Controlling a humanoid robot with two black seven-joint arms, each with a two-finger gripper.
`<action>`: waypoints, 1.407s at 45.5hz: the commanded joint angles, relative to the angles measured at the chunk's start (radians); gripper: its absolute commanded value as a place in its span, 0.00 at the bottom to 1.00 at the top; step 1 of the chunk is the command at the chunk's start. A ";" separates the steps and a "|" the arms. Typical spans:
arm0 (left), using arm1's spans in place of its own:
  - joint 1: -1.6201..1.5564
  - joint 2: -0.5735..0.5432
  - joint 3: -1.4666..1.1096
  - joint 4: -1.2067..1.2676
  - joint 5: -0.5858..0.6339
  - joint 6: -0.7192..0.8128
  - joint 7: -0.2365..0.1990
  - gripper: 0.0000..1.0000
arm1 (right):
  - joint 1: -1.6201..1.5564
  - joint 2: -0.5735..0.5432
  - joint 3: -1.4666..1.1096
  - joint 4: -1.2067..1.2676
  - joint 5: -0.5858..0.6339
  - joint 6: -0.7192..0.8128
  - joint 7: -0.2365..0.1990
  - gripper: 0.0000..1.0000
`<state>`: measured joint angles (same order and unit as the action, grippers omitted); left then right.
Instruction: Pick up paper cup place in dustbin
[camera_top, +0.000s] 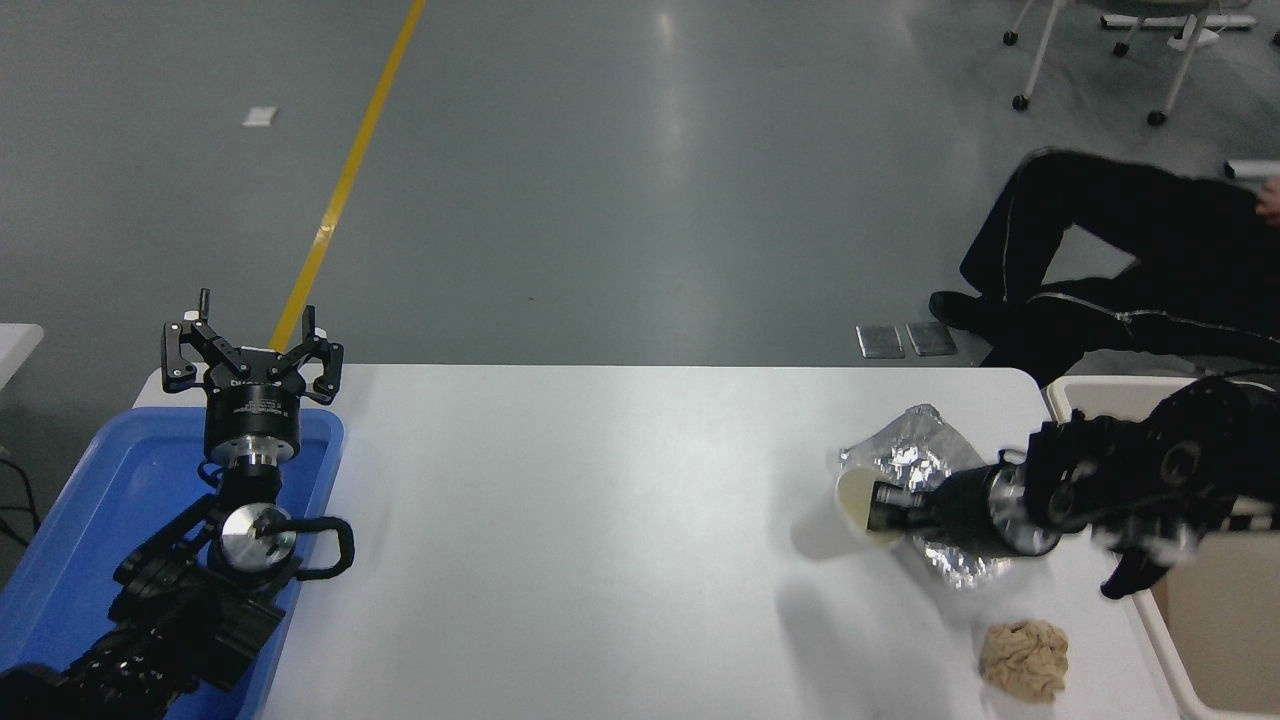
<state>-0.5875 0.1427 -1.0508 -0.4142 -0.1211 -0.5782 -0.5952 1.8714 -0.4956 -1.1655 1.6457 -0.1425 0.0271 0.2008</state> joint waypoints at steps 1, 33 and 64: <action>0.000 0.000 0.000 0.000 -0.002 0.000 0.000 0.99 | 0.334 -0.196 -0.072 0.046 -0.111 0.325 0.005 0.00; 0.002 0.000 0.000 0.000 -0.002 0.000 0.000 0.99 | 0.827 -0.334 -0.207 0.028 -0.173 0.758 0.002 0.00; 0.002 0.000 0.000 0.000 -0.002 0.000 0.000 0.99 | -0.322 -0.399 0.119 -0.769 -0.143 0.338 -0.001 0.00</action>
<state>-0.5860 0.1432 -1.0508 -0.4140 -0.1228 -0.5772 -0.5952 1.9690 -0.8514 -1.2571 1.1699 -0.3218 0.4649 0.2004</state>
